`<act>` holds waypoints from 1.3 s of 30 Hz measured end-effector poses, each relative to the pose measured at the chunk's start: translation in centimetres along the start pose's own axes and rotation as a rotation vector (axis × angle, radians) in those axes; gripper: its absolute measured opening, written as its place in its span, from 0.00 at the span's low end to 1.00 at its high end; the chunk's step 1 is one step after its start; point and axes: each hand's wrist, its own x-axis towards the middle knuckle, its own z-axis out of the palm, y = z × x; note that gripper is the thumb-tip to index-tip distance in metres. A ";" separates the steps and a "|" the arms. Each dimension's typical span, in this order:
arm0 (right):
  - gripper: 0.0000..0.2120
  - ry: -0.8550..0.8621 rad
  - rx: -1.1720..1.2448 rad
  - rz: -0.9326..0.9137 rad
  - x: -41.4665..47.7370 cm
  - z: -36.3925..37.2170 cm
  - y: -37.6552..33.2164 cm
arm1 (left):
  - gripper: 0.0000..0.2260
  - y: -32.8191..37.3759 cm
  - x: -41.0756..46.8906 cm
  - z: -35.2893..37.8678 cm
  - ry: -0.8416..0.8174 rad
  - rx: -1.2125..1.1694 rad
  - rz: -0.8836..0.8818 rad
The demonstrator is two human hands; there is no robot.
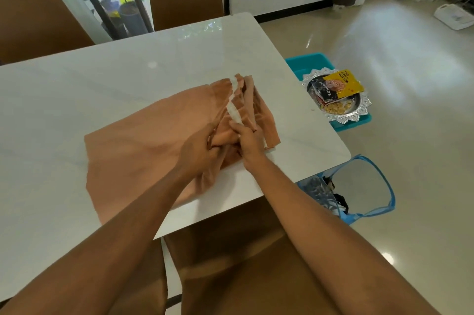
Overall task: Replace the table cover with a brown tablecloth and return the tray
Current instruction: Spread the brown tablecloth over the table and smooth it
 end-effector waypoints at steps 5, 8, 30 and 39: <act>0.10 0.229 0.352 0.102 0.6 -1.9 0.3 | 0.42 -2.2 -4.3 3.0 -0.158 0.468 -0.128; 0.16 0.400 0.270 0.077 0.7 -2.9 1.8 | 0.35 -5.0 -8.4 3.7 -0.094 0.659 -0.114; 0.40 0.398 -0.574 -0.432 -3.8 2.2 4.5 | 0.04 -11.2 -14.7 -11.3 0.418 0.607 -0.338; 0.13 0.307 -0.453 -0.436 -1.6 5.7 0.7 | 0.11 -8.5 -8.0 -18.1 0.365 0.746 -0.386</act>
